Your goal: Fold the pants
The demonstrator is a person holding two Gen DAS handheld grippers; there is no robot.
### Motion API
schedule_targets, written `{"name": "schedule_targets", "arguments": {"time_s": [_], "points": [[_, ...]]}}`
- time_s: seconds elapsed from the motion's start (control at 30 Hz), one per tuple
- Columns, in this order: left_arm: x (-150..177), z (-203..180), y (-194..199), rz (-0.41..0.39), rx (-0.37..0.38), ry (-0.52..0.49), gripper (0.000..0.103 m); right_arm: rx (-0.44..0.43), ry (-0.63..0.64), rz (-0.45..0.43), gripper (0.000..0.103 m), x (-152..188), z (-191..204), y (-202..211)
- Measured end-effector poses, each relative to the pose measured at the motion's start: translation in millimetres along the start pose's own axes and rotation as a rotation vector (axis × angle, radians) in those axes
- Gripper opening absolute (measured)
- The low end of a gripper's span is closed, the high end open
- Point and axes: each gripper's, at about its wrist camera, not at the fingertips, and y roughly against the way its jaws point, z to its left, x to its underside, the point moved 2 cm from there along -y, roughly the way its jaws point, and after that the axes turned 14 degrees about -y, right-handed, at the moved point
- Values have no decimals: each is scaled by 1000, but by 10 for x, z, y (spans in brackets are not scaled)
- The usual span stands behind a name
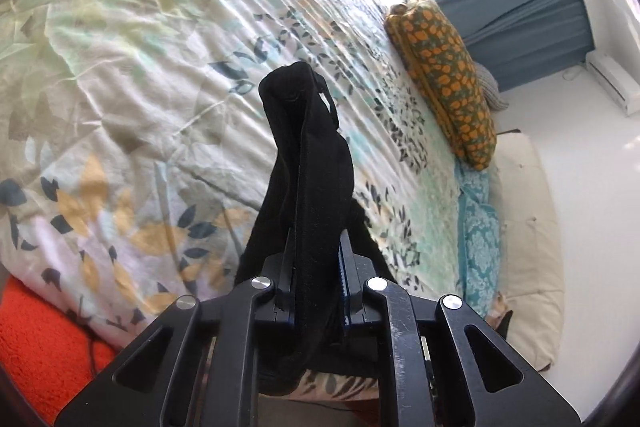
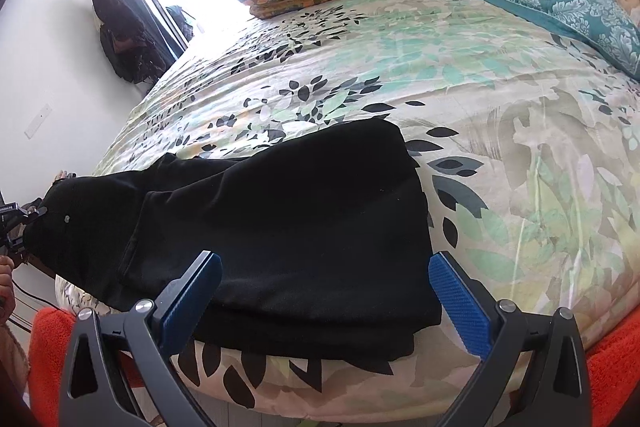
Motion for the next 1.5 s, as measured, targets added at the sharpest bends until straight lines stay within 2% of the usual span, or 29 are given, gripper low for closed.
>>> {"name": "schedule_targets", "arguments": {"time_s": [0.17, 0.3, 0.47, 0.6, 0.67, 0.73, 0.77, 0.8, 0.83, 0.9, 0.93, 1.03, 1.1, 1.13, 1.23, 1.3, 1.33, 1.37, 1.4, 1.5], "points": [[85, -771, -70, 19, 78, -104, 12, -15, -50, -7, 103, -61, -122, 42], [248, -1543, -300, 74, 152, -226, 12, -27, -128, -14, 103, -136, -294, 81], [636, -2391, -970, 199, 231, -342, 11, -36, -209, -65, 103, -258, -505, 238], [1120, -2873, -1671, 330, 268, -415, 2, -28, -268, -118, 103, -353, -718, 410], [1399, -3039, -2034, 368, 173, -515, 3, -16, -300, -143, 103, -400, -851, 495], [1623, -3065, -2343, 418, 105, -593, 5, -7, -342, -160, 103, -425, -1004, 561], [1684, -3033, -2423, 436, 93, -591, 6, -7, -364, -167, 103, -432, -1080, 589], [1689, -2994, -2439, 435, 91, -580, 10, -7, -386, -172, 103, -443, -1160, 621], [1678, -2976, -2393, 426, 99, -578, 19, -11, -405, -174, 103, -444, -1225, 643], [1596, -2990, -2207, 379, 104, -600, 73, -58, -427, -162, 103, -442, -1287, 655], [1514, -2993, -2054, 333, 97, -617, 80, -99, -424, -145, 103, -447, -1264, 625], [1275, -2965, -1668, 229, 62, -688, 85, -296, -337, -42, 103, -427, -911, 450], [1132, -2844, -1474, 169, -34, -745, 89, -441, -234, 113, 103, -343, -534, 223], [1078, -2747, -1382, 143, -81, -768, 89, -447, -189, 177, 103, -266, -367, 89], [1076, -2372, -1203, 111, -189, -775, 90, -278, -77, 244, 103, -124, -84, -310], [1146, -2078, -1146, 123, -238, -751, 90, -273, -83, 280, 103, -121, -15, -503], [1206, -1953, -1160, 134, -258, -735, 90, -281, -82, 300, 98, -125, 26, -567], [1250, -1818, -1155, 146, -273, -715, 90, -260, -63, 316, 86, -126, 75, -618], [1281, -1694, -1146, 156, -285, -694, 90, -211, -36, 320, 31, -132, 110, -641], [1374, -1469, -1114, 158, -309, -658, 90, -260, -22, 287, 19, -202, 213, -440]]}}
